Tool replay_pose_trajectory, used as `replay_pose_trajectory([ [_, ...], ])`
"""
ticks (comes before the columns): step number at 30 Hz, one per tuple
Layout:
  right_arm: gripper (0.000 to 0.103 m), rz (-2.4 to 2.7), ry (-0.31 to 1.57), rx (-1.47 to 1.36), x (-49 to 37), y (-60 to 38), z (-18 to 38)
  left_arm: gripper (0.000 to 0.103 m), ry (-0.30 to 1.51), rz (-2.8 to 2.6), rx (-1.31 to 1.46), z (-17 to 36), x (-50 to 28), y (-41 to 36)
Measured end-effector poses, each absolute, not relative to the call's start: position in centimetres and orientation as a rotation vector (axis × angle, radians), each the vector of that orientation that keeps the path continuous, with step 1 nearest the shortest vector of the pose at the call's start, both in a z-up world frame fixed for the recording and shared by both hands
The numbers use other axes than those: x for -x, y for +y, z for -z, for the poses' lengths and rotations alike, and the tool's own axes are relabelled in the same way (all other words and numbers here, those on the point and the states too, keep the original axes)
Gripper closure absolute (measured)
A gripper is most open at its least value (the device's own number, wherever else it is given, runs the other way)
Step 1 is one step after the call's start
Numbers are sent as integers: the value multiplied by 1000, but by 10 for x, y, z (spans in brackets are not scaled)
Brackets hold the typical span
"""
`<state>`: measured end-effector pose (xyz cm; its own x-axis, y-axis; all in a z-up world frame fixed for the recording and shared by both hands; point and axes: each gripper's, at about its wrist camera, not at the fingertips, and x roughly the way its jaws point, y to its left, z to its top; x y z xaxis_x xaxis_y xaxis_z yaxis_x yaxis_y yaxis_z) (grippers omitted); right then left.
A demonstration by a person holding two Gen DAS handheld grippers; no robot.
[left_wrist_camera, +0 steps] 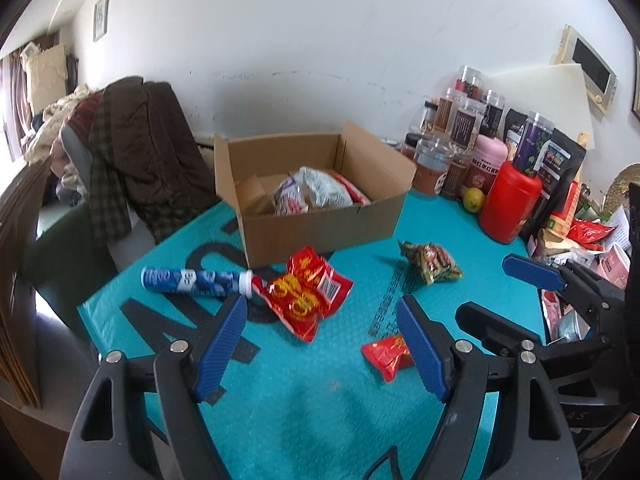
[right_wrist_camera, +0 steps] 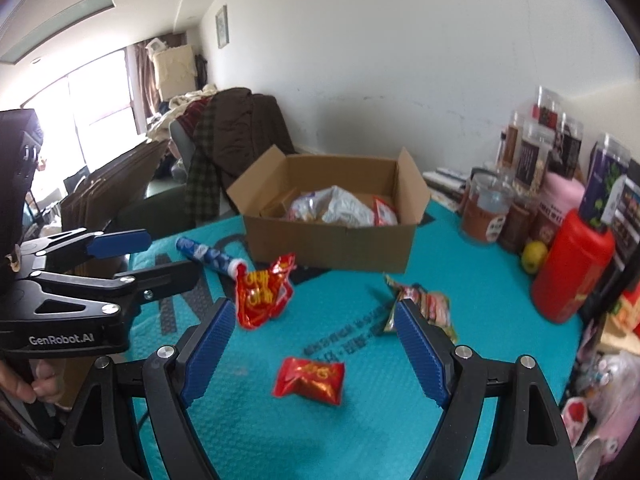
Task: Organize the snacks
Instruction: 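Withdraw both tools from the box toward the remaining snacks, then grasp the red-gold pastry packet with the right tool while the left grasps the large red bag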
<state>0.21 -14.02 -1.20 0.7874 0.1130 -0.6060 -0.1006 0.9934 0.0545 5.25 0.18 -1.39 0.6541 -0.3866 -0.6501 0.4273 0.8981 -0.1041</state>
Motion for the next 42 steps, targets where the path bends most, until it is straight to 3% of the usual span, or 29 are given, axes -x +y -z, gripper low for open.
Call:
replay_pose_trajectory([
  [26,21,-131,907,-103,-51,-147,118,26,923,405,18,98,-90,13],
  [32,41,-159,930,-88,-56,-143,129,26,959,405,66,107,-104,13],
  [34,52,-173,927,-89,-57,-143,129,26,966,405,71,108,-108,11],
  [42,57,-164,909,-124,-56,-155,129,26,940,373,35,103,-123,-2],
])
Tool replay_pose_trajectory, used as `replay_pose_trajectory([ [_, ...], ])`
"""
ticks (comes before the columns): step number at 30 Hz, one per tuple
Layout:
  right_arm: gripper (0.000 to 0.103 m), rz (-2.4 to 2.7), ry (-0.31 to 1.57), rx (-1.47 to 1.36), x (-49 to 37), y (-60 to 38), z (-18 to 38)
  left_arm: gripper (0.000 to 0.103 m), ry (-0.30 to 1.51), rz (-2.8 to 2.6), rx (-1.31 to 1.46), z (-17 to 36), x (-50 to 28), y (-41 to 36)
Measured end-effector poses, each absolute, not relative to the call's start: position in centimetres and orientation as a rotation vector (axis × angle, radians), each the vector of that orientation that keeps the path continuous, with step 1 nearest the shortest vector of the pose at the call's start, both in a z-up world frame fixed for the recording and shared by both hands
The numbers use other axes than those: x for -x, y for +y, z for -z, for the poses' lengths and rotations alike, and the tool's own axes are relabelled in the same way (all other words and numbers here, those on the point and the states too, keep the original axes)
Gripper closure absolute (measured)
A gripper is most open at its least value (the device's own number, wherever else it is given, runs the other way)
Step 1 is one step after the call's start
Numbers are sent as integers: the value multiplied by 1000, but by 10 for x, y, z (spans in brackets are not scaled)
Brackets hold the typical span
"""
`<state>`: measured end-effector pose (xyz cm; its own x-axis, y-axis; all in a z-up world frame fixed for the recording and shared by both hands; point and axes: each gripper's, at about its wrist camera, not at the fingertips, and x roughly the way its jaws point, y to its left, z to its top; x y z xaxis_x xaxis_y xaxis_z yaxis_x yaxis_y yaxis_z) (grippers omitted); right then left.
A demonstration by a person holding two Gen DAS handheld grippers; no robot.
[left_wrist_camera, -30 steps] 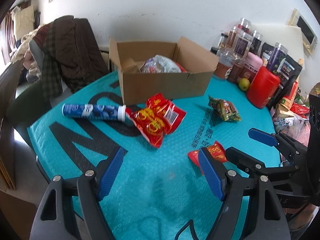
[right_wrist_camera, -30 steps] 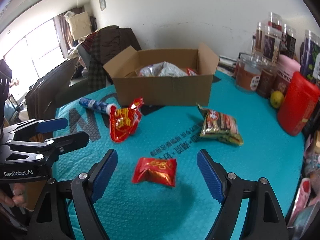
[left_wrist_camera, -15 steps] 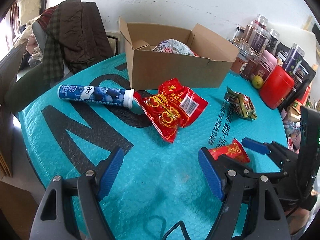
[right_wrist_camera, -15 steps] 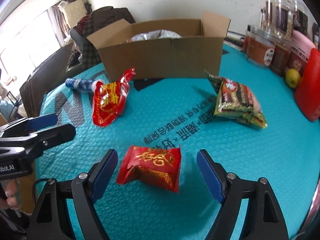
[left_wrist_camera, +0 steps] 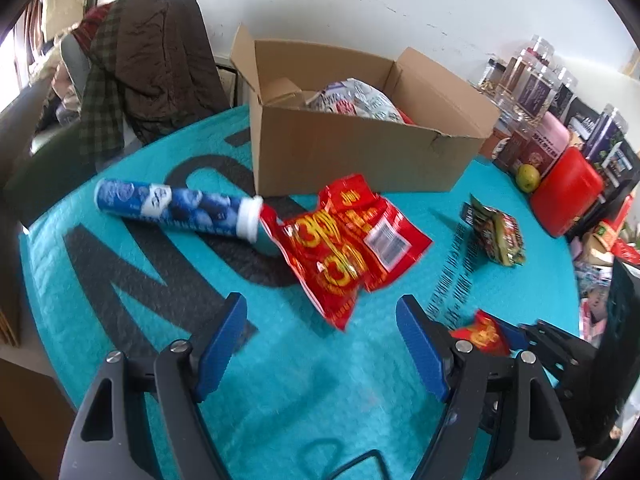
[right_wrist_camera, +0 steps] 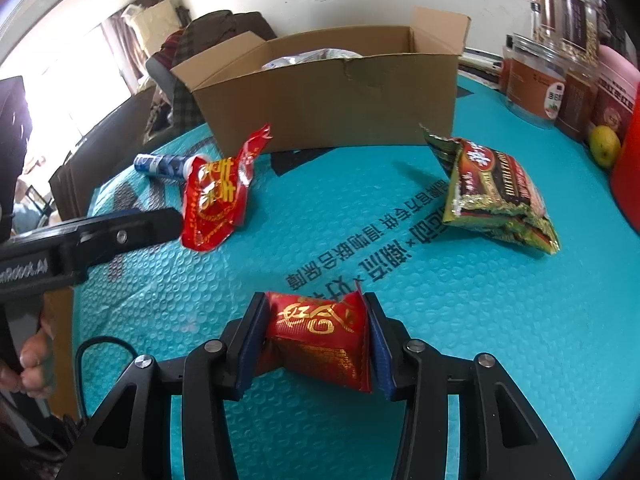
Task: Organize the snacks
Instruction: 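Grasp the red-gold pastry packet with the right tool while the left grasps the large red bag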
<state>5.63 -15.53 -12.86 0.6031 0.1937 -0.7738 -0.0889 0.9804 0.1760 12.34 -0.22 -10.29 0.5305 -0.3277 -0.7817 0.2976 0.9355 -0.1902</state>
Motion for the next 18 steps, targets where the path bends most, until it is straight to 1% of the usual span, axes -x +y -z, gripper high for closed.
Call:
replay_pose_trajectory([
  [12,57,-142,893,-147,-54,-168,130,26,966,330,74,109,-154,-15],
  [18,56,-148,892,-153,-54,-168,131,26,1007,296,61,122,-168,-20],
])
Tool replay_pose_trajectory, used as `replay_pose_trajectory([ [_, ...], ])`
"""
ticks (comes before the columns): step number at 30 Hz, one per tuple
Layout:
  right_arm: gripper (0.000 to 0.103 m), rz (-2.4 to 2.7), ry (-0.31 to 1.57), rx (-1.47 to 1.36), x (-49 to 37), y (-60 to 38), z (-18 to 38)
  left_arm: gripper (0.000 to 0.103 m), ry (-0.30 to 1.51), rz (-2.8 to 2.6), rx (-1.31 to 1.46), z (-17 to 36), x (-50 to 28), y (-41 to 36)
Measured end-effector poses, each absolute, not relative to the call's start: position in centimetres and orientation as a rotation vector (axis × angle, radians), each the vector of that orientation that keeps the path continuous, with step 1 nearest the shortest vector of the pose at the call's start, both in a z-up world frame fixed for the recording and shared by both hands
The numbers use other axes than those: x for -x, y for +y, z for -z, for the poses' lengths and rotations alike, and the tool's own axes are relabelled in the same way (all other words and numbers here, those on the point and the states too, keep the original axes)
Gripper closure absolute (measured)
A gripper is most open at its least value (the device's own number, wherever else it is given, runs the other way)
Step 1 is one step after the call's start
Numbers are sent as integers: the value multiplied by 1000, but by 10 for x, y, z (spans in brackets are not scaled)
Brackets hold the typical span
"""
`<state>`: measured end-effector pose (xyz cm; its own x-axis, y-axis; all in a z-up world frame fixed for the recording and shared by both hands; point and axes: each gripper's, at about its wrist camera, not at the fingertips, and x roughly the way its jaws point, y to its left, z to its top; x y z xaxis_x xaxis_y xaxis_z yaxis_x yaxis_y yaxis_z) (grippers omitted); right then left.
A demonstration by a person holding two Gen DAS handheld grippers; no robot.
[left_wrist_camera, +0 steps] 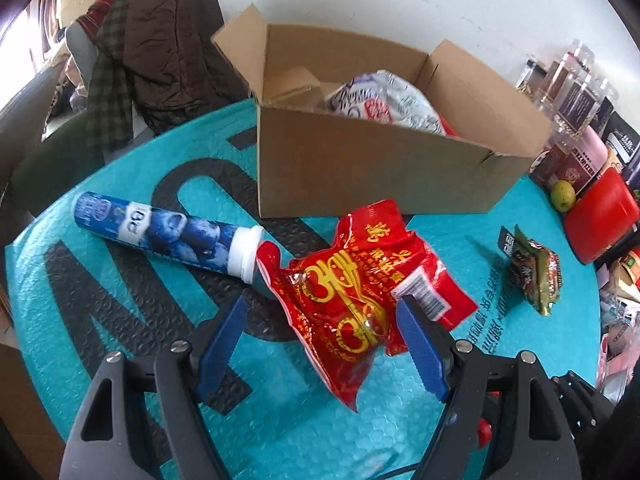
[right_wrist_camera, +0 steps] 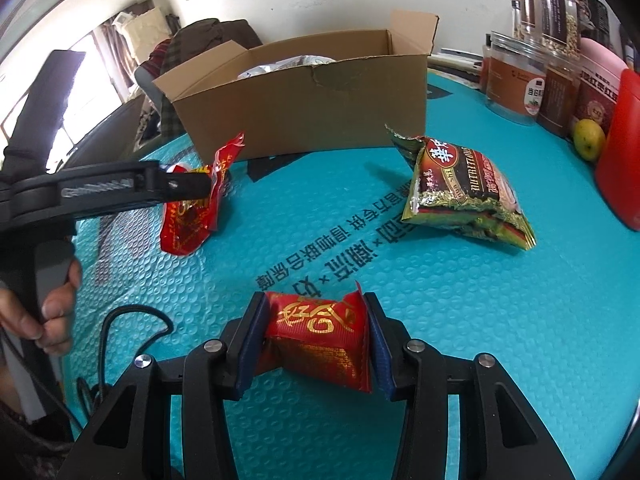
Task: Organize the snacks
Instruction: 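Grasp the red-gold pastry packet with the right tool while the left grasps the large red bag, then lift the large red bag and red-gold packet off the table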
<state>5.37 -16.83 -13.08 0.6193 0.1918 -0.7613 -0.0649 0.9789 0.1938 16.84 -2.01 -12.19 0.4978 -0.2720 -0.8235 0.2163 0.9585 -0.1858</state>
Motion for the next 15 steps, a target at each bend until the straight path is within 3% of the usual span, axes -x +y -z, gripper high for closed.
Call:
replay_pose_trajectory([
  [5,56,-151,892,-155,-54,-169,131,27,1028,319,93,131,-174,-19],
  [9,56,-151,891,-152,-54,-170,131,64,1030,394,87,131,-172,-26],
  [15,56,-121,892,-121,-51,-169,129,67,1039,438,57,130,-158,-30],
])
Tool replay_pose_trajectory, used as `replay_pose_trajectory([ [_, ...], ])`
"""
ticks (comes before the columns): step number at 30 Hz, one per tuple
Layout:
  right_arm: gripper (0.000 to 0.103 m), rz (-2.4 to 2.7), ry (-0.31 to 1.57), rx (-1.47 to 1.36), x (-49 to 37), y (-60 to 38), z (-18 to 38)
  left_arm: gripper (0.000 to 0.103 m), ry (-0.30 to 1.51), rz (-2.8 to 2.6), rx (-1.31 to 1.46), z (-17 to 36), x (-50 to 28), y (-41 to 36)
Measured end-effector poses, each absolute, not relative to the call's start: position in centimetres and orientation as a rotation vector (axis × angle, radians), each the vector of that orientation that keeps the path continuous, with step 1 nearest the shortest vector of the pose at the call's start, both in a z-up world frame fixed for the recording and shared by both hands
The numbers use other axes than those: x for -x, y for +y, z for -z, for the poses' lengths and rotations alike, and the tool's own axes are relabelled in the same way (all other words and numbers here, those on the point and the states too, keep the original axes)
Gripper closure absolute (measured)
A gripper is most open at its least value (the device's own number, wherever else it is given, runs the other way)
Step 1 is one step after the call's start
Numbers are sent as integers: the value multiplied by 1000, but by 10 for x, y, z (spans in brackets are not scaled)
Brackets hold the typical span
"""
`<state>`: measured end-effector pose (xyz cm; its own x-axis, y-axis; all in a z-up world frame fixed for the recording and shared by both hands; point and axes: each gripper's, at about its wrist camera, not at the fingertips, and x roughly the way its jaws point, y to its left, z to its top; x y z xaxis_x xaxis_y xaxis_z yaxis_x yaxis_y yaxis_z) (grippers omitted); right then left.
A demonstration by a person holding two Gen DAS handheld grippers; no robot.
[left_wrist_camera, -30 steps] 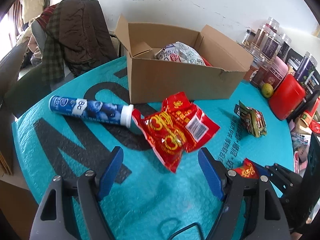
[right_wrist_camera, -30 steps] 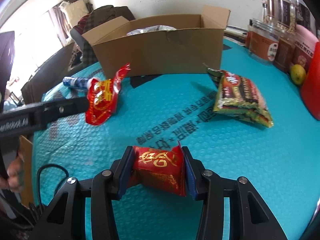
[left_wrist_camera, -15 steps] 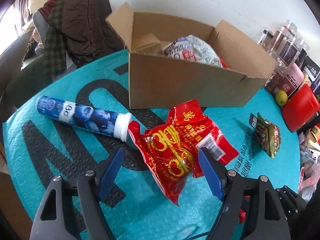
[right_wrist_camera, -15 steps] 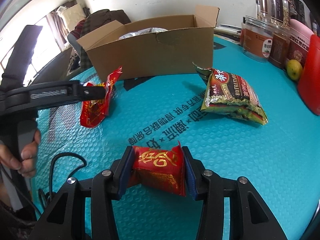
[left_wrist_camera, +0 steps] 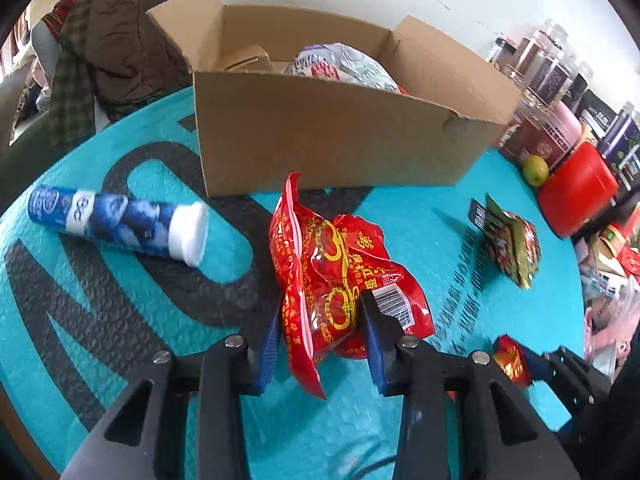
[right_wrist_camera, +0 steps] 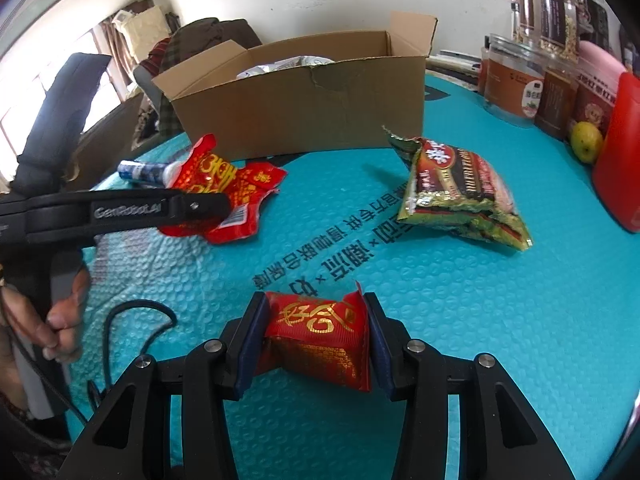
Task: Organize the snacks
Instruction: 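Lift the large red bag and red-gold packet off the table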
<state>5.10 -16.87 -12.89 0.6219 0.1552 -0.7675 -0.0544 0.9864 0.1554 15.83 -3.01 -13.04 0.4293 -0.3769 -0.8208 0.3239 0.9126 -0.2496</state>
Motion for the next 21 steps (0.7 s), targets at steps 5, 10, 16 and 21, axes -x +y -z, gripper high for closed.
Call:
replay_pose_trajectory([
  [5,56,-83,900,-110,-45,-175,127,67,1051,456,21,129,-134,-27],
  [10,57,-75,904,-100,-38,-176,126,67,1070,480,-6,128,-110,-21],
  [16,57,-100,903,-84,-27,-167,125,67,1096,493,-20,126,-80,-15],
  [21,57,-137,908,-79,-17,-160,125,67,1119,512,-33,126,-57,-11],
])
